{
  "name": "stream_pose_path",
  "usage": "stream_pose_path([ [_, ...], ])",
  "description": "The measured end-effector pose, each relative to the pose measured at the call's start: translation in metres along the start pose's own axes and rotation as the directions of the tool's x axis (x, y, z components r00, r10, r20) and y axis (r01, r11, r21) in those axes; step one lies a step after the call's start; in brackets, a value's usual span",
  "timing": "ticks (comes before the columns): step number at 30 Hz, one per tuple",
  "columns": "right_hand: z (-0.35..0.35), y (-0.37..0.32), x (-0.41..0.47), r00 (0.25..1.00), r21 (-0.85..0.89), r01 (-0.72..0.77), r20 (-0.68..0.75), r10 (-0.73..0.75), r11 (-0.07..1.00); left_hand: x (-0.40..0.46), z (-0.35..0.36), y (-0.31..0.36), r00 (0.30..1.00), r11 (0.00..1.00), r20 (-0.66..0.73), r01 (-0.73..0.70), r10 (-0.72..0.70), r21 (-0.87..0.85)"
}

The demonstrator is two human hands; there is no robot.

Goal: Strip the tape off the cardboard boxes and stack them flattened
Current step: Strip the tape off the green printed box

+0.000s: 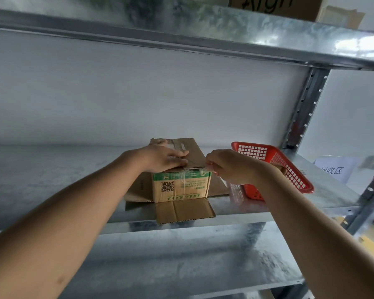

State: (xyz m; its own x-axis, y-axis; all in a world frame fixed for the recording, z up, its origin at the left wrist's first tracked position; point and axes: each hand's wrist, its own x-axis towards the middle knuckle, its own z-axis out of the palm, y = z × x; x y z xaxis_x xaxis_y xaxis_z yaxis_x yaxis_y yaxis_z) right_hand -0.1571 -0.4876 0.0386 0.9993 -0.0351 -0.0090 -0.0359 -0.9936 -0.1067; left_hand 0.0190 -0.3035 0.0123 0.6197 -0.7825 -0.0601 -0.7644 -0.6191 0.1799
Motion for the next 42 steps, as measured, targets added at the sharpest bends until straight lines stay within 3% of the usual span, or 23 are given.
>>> stream_pose_path([
  [2, 0.001, -0.006, -0.006, 0.998, 0.024, 0.018, -0.062, -0.016, 1.000, 0.003, -0.001, 0.001, 1.000, 1.000, 0.007, 0.012, -0.012, 0.020],
  [6, 0.011, -0.018, -0.016, 0.942, 0.018, 0.117, -0.319, -0.105, 0.993, 0.005, 0.002, 0.005, 0.998, 0.998, 0.000, 0.056, -0.056, -0.042],
  [11, 0.018, -0.031, -0.007, 0.905, 0.280, 0.062, -0.420, 0.064, 0.958, 0.003, 0.004, 0.006, 0.998, 0.996, -0.002, 0.069, -0.070, -0.060],
  [13, 0.020, -0.032, -0.007, 0.887, 0.444, 0.087, -0.443, 0.134, 0.892, 0.004, 0.004, 0.004, 0.997, 0.996, -0.001, 0.074, -0.074, -0.049],
  [16, 0.019, -0.037, -0.012, 0.870, 0.684, 0.245, -0.468, 0.155, 0.687, 0.009, 0.005, 0.005, 0.994, 0.992, -0.012, 0.106, -0.107, -0.065],
  [19, 0.012, -0.045, -0.011, 0.844, 0.663, 0.359, -0.532, 0.075, 0.656, 0.013, 0.005, 0.012, 0.992, 0.992, -0.036, 0.122, -0.122, -0.013],
  [22, 0.010, -0.039, -0.007, 0.812, 0.675, 0.302, -0.552, 0.189, 0.673, 0.011, 0.001, 0.013, 0.991, 0.991, -0.012, 0.134, -0.134, -0.005],
  [26, 0.019, -0.024, -0.005, 0.822, 0.843, 0.198, -0.421, 0.383, 0.501, 0.002, -0.004, 0.010, 0.986, 0.985, -0.027, 0.166, -0.165, 0.051],
  [29, 0.026, -0.026, 0.001, 0.844, 0.766, 0.126, -0.417, 0.338, 0.630, -0.003, -0.012, 0.014, 0.981, 0.975, -0.019, 0.193, -0.192, 0.108],
  [33, 0.029, -0.038, 0.007, 0.866, 0.464, 0.095, -0.475, 0.157, 0.881, -0.006, -0.015, 0.017, 0.979, 0.968, -0.018, 0.203, -0.202, 0.148],
  [39, 0.033, -0.056, 0.009, 0.917, 0.246, 0.072, -0.398, 0.033, 0.967, -0.004, -0.012, 0.016, 0.978, 0.977, -0.016, 0.208, -0.207, 0.040],
  [42, 0.027, -0.059, 0.007, 0.926, 0.296, 0.035, -0.368, 0.080, 0.955, -0.002, -0.011, 0.015, 0.979, 0.977, -0.010, 0.203, -0.203, 0.059],
])
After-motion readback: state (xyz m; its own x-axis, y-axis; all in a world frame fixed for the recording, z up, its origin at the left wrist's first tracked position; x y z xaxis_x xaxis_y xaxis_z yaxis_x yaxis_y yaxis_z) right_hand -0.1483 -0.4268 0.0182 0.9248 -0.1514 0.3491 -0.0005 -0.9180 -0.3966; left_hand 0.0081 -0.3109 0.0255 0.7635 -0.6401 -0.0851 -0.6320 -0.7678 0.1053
